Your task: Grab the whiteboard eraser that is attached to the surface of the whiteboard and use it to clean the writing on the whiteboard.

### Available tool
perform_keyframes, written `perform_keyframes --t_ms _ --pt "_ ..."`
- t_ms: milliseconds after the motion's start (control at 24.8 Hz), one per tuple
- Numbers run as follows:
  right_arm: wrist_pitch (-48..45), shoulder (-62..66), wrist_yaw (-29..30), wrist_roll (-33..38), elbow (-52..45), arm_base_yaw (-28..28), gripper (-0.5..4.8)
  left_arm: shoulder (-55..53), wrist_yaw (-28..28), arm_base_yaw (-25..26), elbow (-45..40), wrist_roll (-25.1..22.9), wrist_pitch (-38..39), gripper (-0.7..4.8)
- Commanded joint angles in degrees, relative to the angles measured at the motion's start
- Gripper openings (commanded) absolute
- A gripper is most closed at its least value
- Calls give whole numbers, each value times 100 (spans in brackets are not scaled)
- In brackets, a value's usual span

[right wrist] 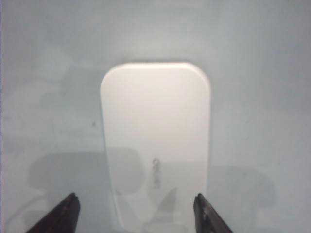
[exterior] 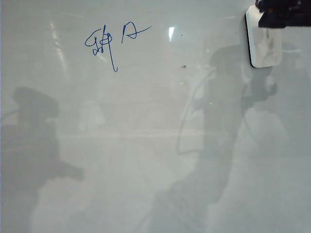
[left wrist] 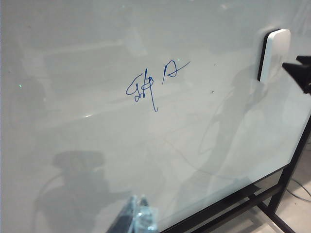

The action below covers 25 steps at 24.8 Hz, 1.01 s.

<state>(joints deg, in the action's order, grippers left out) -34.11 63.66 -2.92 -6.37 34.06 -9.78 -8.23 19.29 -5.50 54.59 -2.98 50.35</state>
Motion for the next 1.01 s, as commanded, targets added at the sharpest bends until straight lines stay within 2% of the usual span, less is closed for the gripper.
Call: perform_keyframes --t_ms 40,161,443,684,885,1006 --pt "-439 321 -219 -9 24 -17 344 2 0 4 15 -2 -66 -2" --pt "-669 474 -380 -9 28 -26 378 0 -2 4 15 -2 -66 -2" --pt "-728 619 -645 -20 59 -269 378 2 -2 7 15 -2 -66 -2" --pt "-1049 815 -1318 -885 90 -673 378 2 0 4 15 -2 -63 -2" --pt "-1110 990 -1849 -907 118 -675 378 2 2 7 15 -2 -66 -2" --pt "-1158 994 -1858 -907 120 -675 378 2 -4 4 15 -2 -66 -2"
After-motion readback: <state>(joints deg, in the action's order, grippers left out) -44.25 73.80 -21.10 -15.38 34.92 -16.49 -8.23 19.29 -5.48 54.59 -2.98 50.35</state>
